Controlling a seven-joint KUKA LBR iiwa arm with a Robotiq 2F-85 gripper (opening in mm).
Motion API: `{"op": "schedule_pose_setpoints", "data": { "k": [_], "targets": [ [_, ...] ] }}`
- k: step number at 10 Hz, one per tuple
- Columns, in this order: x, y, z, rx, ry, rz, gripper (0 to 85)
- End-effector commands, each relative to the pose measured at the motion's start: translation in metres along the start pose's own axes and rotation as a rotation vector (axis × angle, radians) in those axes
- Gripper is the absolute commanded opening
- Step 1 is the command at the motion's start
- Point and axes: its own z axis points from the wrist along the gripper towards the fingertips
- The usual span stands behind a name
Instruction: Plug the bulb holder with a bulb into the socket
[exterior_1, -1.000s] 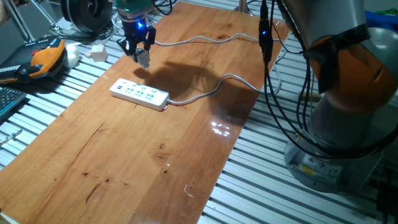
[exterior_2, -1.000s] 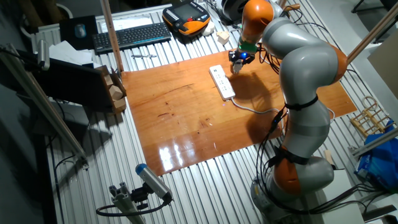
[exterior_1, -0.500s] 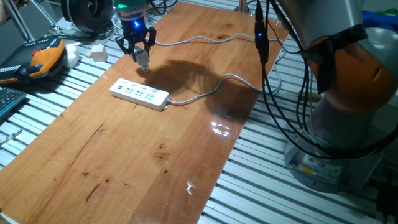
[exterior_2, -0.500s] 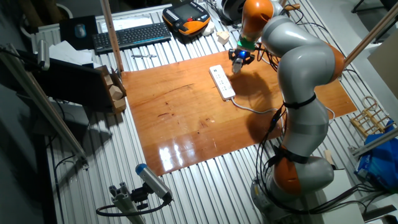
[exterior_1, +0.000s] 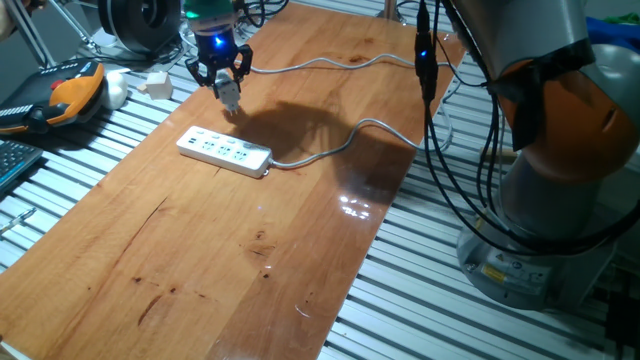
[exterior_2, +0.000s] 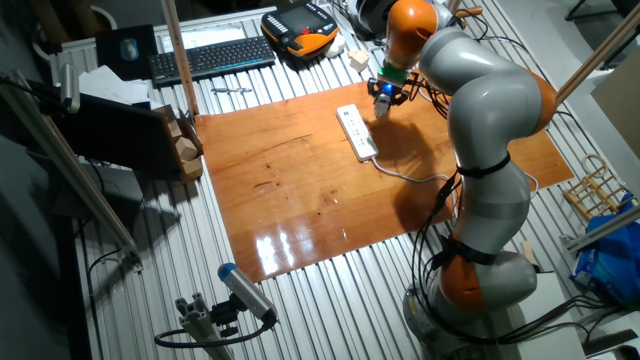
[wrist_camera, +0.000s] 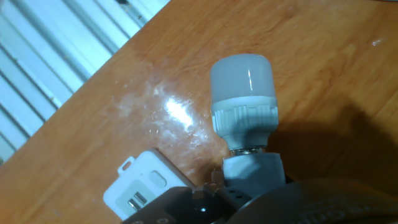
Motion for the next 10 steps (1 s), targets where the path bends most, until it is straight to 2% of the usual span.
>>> {"op": "schedule_pose_setpoints", "data": {
  "k": [1,5,7,10],
  "targets": [
    [0.0004,-0.0003,-0.0003,0.011,-0.002,0.123,0.0],
    [0.0008,-0.0007,-0.0009,0.016,-0.035,0.411,0.0],
    [0.0007,-0.0009,-0.0011,0.005,-0.049,0.493,0.0],
    [0.0008,-0.0014,-0.0017,0.003,-0.065,0.604,0.0]
  ]
}}
